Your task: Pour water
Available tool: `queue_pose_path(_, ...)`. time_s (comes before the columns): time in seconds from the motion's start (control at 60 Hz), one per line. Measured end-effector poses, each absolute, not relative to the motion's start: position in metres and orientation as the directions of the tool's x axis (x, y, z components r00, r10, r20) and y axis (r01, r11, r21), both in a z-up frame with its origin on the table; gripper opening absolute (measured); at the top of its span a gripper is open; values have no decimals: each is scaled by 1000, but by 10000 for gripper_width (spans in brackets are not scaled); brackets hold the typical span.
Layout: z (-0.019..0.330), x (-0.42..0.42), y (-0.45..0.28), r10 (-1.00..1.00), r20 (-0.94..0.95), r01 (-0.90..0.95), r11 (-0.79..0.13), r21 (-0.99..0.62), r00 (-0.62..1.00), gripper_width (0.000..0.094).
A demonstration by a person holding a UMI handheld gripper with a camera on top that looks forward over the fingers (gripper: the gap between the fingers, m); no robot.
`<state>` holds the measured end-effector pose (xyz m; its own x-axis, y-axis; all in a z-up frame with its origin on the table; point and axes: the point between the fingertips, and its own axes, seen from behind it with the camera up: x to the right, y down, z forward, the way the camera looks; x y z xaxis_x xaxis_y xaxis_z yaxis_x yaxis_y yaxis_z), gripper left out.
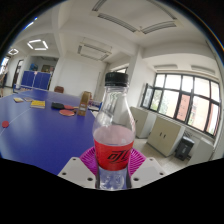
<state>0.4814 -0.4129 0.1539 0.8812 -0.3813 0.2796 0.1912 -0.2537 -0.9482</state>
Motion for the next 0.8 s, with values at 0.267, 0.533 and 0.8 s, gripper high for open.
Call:
queue_pose_path(0.267, 332, 373, -369, -493, 697, 638, -319, -701, 520, 345)
queue_pose_path(0.533, 418, 51, -248, -308, 943, 982, -178, 69, -122, 344)
queue_pose_path(0.8, 303, -198, -168, -204, 771, 776, 70, 626, -603, 342)
